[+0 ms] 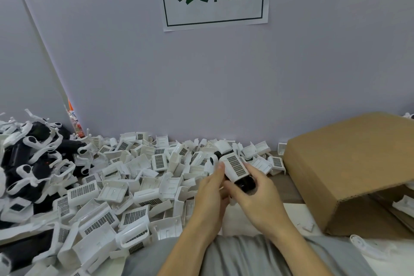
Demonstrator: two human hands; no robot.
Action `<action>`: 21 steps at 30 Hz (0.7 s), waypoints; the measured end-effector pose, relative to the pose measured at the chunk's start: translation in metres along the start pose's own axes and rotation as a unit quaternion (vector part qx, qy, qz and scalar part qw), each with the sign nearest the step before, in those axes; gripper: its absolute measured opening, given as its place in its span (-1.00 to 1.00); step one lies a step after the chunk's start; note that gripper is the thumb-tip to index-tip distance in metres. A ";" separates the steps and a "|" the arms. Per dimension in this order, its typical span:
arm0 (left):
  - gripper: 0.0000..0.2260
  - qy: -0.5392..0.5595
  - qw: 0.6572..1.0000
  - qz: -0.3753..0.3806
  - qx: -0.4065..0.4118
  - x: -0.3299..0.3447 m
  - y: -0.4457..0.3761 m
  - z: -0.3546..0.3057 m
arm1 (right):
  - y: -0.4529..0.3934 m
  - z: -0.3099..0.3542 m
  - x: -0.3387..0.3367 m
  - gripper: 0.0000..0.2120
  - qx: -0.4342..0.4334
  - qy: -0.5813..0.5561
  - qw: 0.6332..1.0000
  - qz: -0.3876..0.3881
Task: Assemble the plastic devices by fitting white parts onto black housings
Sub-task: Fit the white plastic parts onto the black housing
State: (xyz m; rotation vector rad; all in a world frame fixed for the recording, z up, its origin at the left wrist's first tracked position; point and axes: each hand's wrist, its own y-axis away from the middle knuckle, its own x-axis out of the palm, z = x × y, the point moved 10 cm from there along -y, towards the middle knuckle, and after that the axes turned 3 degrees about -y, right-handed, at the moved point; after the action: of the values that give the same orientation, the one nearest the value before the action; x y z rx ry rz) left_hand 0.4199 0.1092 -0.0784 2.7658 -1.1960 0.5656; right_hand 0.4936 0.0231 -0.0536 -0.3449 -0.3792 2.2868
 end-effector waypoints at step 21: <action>-0.78 -0.085 0.991 -0.023 0.097 -0.005 0.012 -0.030 | -0.007 -0.038 -0.038 -0.76 0.165 -0.244 0.955 -0.023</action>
State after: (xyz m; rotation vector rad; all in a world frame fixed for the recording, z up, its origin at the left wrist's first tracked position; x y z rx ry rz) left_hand 0.3990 0.1107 -0.0530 3.0520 -1.1617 0.4753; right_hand 0.5372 0.0054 -0.0807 0.4034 -0.2358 2.3202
